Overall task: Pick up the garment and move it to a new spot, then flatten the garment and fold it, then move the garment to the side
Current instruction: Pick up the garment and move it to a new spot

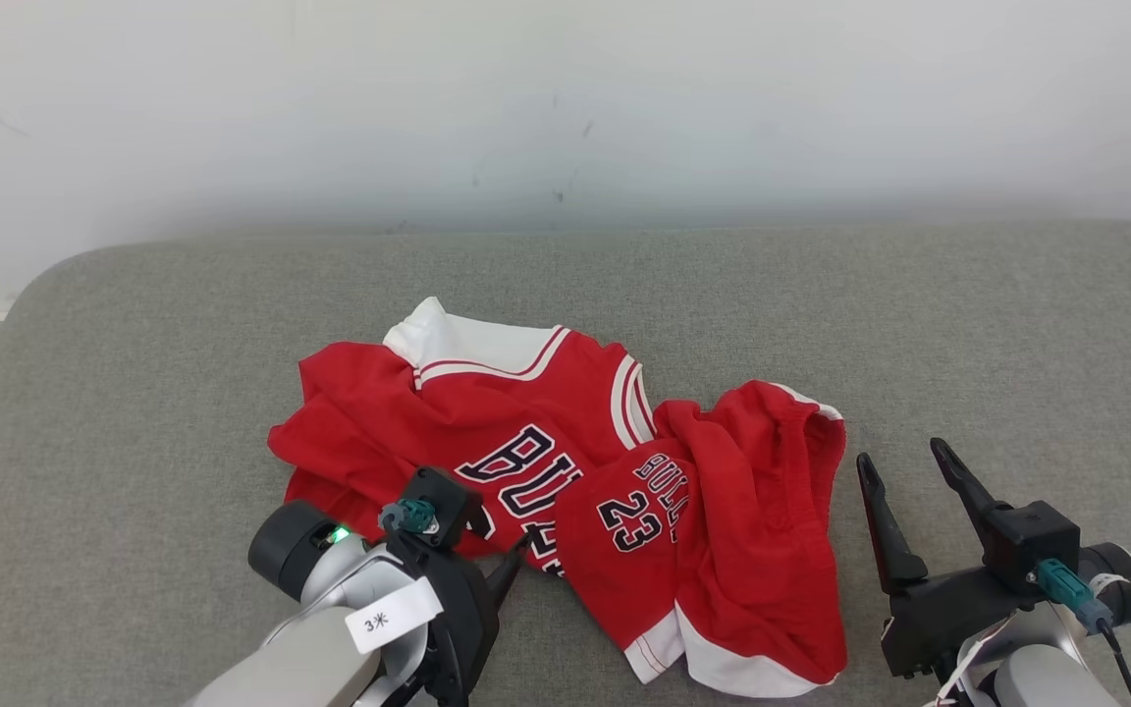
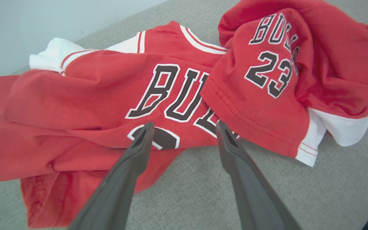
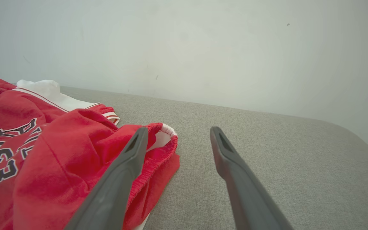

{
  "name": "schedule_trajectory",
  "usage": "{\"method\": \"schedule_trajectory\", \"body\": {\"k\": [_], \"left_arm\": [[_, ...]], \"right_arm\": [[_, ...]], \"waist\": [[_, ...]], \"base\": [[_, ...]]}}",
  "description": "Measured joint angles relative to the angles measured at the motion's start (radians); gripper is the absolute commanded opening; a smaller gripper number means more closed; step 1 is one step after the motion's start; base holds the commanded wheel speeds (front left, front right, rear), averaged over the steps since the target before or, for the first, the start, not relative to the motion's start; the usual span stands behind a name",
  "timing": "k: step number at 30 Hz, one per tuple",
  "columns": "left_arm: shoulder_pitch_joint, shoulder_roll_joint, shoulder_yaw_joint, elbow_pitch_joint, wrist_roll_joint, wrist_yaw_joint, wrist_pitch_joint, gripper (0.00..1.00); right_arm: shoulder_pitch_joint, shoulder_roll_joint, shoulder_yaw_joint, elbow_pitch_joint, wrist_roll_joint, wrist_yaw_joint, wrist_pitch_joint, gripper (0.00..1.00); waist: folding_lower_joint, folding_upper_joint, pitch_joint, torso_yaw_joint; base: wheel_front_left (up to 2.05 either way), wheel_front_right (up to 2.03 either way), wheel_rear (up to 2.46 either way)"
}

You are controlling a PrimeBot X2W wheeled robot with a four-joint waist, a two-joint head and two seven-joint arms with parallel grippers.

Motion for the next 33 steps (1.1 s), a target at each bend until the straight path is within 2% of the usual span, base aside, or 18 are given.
{"method": "schedule_trajectory", "body": {"k": [10,19,33], "left_arm": [[-0.057,0.038,0.056,-0.011,-0.01,0.009,0.042,1.0],[-0.176,0.066,0.075,0.111,-0.023,0.005,0.1,1.0],[-0.218,0.019,0.067,0.334,-0.061,-0.099,0.156,1.0]], "right_arm": [[-0.002,0.003,0.006,-0.008,0.0,0.007,0.0,1.0],[-0.032,0.003,0.017,-0.01,-0.001,0.013,0.0,1.0],[-0.069,0.003,0.028,-0.011,-0.011,0.02,0.0,1.0]], "waist": [[0.0001,0.0002,0.02,-0.013],[0.0001,0.0001,0.044,-0.036],[0.0002,0.0002,0.081,-0.087]], "base": [[0.0,0.0,0.0],[0.0,0.0,0.0],[0.0,0.0,0.0]]}}
